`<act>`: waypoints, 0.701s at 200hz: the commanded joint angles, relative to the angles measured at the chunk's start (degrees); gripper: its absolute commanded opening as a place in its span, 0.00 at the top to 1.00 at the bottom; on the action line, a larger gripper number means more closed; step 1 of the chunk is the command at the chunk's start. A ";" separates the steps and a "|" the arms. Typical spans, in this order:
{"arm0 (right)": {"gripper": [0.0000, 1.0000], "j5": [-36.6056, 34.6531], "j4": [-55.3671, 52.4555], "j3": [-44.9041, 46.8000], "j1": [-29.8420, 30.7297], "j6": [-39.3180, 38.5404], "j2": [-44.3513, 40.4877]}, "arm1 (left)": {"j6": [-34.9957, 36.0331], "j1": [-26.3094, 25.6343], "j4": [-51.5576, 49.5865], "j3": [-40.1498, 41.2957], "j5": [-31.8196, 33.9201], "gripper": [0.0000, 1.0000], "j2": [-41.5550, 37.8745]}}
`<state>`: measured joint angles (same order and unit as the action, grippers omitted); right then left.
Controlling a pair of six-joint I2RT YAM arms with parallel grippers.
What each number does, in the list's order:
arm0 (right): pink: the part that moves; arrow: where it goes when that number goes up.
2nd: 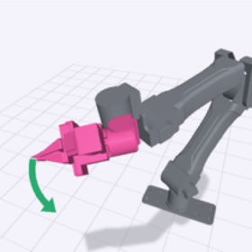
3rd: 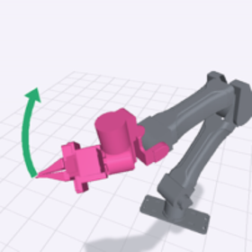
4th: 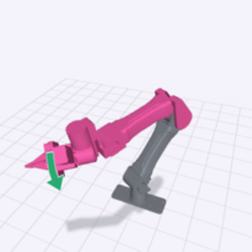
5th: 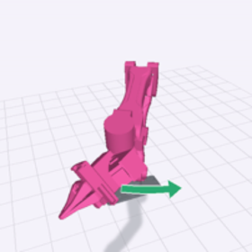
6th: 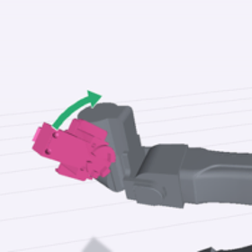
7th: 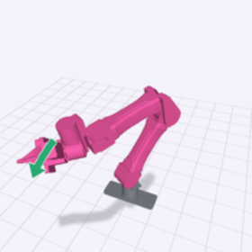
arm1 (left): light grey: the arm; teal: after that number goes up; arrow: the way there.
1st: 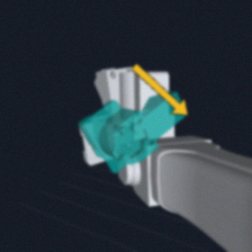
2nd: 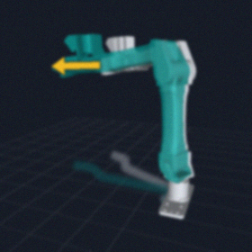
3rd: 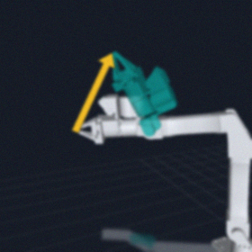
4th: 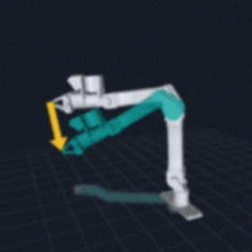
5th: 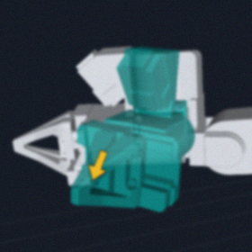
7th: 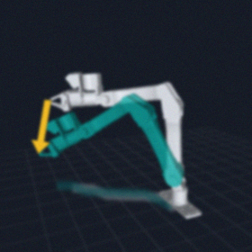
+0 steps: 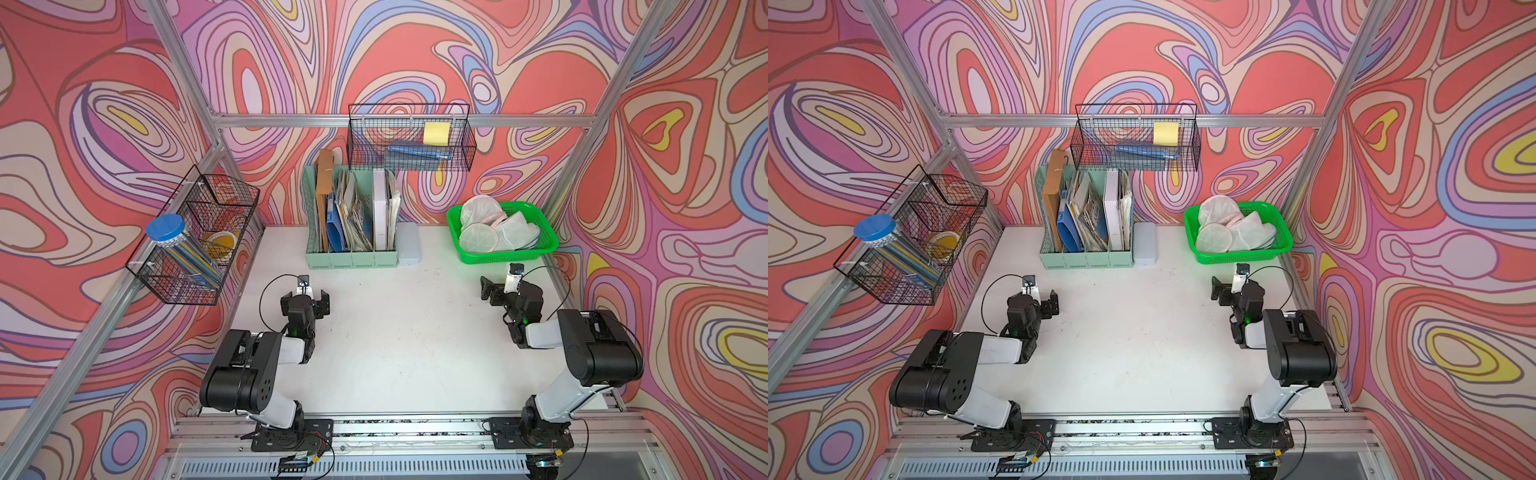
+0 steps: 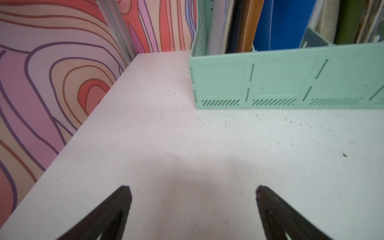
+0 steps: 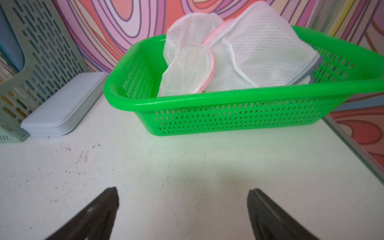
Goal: Turn the laundry bag inside out
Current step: Pick up the laundry bag and place it in the bin.
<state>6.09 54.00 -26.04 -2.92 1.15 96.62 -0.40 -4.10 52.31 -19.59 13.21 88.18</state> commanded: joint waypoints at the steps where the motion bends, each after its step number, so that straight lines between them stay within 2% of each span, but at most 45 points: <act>1: 0.02 0.56 0.06 -0.70 0.28 -0.25 0.26 | 0.34 -0.04 1.64 -0.74 -0.30 0.01 0.40; 125: 0.02 -0.11 0.41 -0.50 0.24 -0.06 -0.06 | -0.12 0.38 0.76 -1.05 -0.49 0.01 -0.20; 140: 0.02 -2.27 -3.90 -1.91 0.23 0.74 -2.19 | -0.44 0.41 -1.57 -1.44 0.32 0.01 -2.27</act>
<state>5.93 53.91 -26.04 -2.92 1.17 96.60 -0.43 -4.03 52.23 -19.66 13.19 88.18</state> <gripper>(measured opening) 0.983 0.988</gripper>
